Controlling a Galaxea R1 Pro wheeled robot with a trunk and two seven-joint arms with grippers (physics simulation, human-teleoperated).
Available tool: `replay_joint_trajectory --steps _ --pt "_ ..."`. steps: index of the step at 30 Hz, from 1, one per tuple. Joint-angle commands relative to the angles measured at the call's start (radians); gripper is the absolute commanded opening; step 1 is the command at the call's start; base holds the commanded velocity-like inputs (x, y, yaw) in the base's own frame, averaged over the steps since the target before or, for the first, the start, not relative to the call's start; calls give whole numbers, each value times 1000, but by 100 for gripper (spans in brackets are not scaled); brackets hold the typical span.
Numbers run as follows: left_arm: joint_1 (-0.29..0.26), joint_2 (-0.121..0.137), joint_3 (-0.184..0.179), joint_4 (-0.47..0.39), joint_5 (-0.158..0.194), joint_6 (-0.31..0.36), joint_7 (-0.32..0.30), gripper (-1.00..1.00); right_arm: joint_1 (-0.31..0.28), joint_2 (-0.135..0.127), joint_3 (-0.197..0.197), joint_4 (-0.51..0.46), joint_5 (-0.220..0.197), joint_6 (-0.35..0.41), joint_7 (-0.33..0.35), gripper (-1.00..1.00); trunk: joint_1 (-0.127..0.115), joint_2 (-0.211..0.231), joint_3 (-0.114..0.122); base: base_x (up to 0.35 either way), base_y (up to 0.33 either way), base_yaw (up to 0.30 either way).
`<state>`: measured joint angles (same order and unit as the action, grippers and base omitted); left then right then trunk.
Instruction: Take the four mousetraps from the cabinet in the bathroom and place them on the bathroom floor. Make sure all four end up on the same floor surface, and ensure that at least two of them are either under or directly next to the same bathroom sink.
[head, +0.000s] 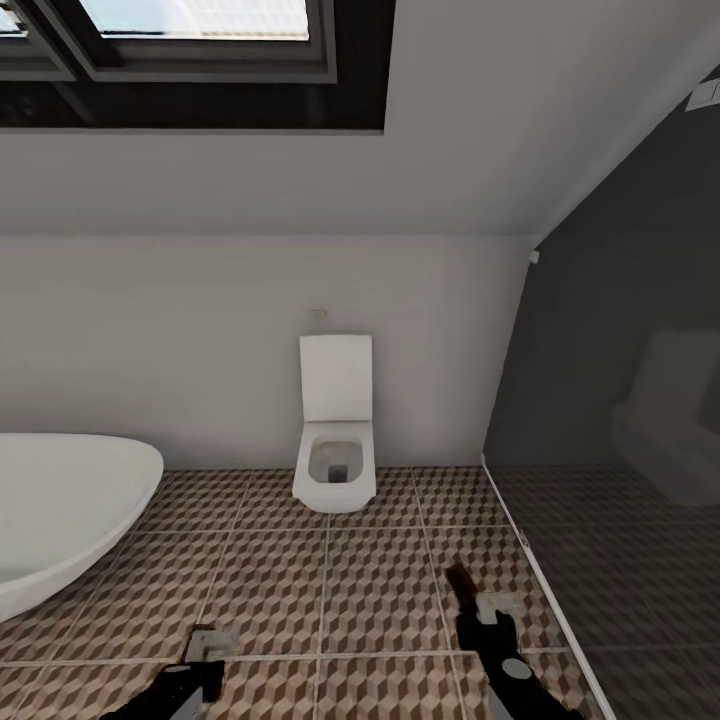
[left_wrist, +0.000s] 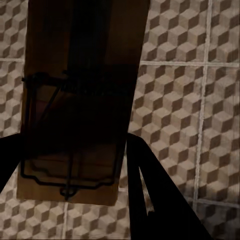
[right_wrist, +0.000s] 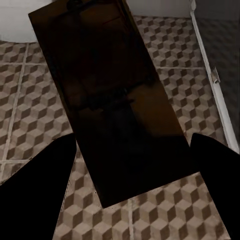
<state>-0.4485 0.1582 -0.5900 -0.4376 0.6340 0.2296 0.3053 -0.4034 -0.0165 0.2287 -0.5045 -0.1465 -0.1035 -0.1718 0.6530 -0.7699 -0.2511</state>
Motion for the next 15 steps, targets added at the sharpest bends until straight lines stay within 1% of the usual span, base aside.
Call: replay_joint_trajectory --steps 1,2,3,4,6,7,8,9,10,13,14,15 --pt "-27 3 -7 -27 6 47 9 -100 -1 5 8 -44 -2 50 -15 -100 0 -1 -2 0 0 0" --pt "-42 4 -7 -35 6 63 9 -100 -2 8 8 -63 1 77 -18 -100 0 -1 -2 0 0 0" --pt "-109 5 -7 -51 6 123 10 -100 -7 22 8 -125 7 190 -24 -100 0 -1 -2 0 0 0" --pt "-125 5 -7 -53 6 138 10 -100 -10 27 8 -138 8 217 -24 -100 0 -1 -2 0 0 0" --pt "-190 5 -7 -56 6 202 13 -100 -33 53 8 -184 12 309 -27 -100 0 -1 -2 0 0 0" --pt "-206 5 -7 -56 6 218 14 -100 -41 59 8 -192 12 327 -27 -100 0 -1 -2 0 0 0" --pt "-235 5 -7 -57 6 243 18 -100 -60 73 8 -203 13 355 -29 -100 0 -1 -2 0 0 0" --pt "-271 4 -7 -58 5 266 25 -100 -94 89 8 -209 14 386 -32 -100 0 -1 -2 0 0 0" --pt "-285 3 -7 -58 5 275 28 -100 -115 96 7 -210 14 404 -32 -100 0 -1 -2 0 0 0" --pt "-302 -5 -8 -46 3 278 31 -100 -143 104 7 -206 13 444 -33 -100 0 -1 -2 0 0 0" --pt "-305 -14 -9 -21 -1 265 31 -100 -148 106 7 -200 12 453 -33 -100 0 -1 -2 0 0 0" --pt "-307 -29 -11 20 -6 231 29 -100 -151 107 7 -193 12 459 -34 -100 0 -1 -2 0 0 0"
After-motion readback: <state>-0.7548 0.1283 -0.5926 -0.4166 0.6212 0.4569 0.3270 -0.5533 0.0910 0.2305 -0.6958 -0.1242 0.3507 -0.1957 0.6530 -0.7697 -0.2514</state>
